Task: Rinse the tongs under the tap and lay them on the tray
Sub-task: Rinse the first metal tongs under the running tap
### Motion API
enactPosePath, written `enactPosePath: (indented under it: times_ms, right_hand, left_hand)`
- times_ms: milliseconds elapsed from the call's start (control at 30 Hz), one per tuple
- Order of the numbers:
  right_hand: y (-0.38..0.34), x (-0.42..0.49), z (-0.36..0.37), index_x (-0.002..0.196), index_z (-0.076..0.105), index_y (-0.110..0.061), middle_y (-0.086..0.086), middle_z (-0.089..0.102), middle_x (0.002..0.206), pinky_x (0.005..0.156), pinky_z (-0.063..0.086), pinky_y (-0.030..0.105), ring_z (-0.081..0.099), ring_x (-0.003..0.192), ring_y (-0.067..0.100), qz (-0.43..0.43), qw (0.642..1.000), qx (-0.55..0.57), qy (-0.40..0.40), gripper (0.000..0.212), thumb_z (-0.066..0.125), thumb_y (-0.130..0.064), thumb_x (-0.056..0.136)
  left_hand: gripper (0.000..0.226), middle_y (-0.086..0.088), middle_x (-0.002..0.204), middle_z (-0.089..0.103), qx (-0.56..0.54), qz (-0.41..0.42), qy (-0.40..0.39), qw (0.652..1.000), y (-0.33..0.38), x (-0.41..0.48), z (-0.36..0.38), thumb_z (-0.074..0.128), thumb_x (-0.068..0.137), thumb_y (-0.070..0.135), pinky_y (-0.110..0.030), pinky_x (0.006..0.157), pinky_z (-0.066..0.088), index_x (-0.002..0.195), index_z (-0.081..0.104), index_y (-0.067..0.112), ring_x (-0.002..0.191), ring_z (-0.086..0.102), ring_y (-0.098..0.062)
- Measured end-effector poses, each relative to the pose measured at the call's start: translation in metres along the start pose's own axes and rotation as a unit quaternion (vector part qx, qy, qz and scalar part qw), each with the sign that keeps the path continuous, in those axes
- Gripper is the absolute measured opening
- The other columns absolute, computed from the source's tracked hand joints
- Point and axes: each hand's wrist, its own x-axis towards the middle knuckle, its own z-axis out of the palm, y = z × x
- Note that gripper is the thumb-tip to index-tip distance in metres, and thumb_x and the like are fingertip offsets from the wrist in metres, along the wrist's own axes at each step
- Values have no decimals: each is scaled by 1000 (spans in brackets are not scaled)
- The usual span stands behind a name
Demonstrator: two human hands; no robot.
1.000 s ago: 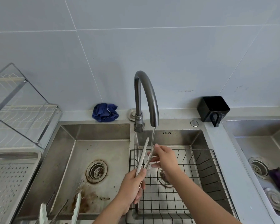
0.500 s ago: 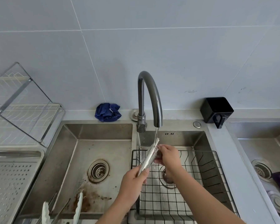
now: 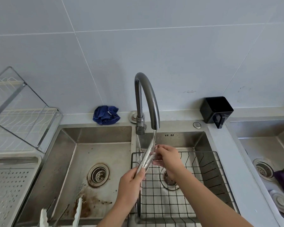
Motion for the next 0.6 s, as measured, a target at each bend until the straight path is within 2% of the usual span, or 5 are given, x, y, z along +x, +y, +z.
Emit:
enactPosePath:
  times_ms: [100,167,367,467,600]
  right_hand:
    - [3,3,2,88,73,-2,14,72,71,50,57,29,66,55,19,-6,999,-3,33,22,58,-14,99]
    - [4,4,4,88,72,0,20,75,77,49,57,28,68,58,22,-2,999,-11,37,20,56,-8,98]
    - [4,1,2,86,77,1,20,76,81,63,62,35,74,71,24,8,1000,-1,-26,19,59,4,91]
    - [6,2,6,83,79,-1,10,71,70,62,63,37,68,64,20,-7,1000,2,2,24,59,-4,96]
    - [8,-1,11,94,76,2,17,72,79,66,64,39,69,69,25,0,1000,8,13,18,57,-1,95]
  left_hand:
    - [24,4,73,58,11,26,28,999,1,-1,1,62,98,35,-35,58,46,79,74,26,62,55,-17]
    - [22,2,78,63,69,57,58,994,-3,0,0,63,97,31,-39,65,50,80,74,24,68,60,-17]
    - [19,4,76,62,136,107,85,981,-8,-4,-10,67,94,22,-23,61,42,76,72,25,70,59,-11]
    - [13,8,83,62,141,120,84,979,-5,-5,-10,65,94,31,-32,65,47,85,74,29,75,60,-12]
    - [17,14,88,60,151,124,85,977,-3,-6,-12,61,89,42,-36,64,48,83,73,32,75,60,-11]
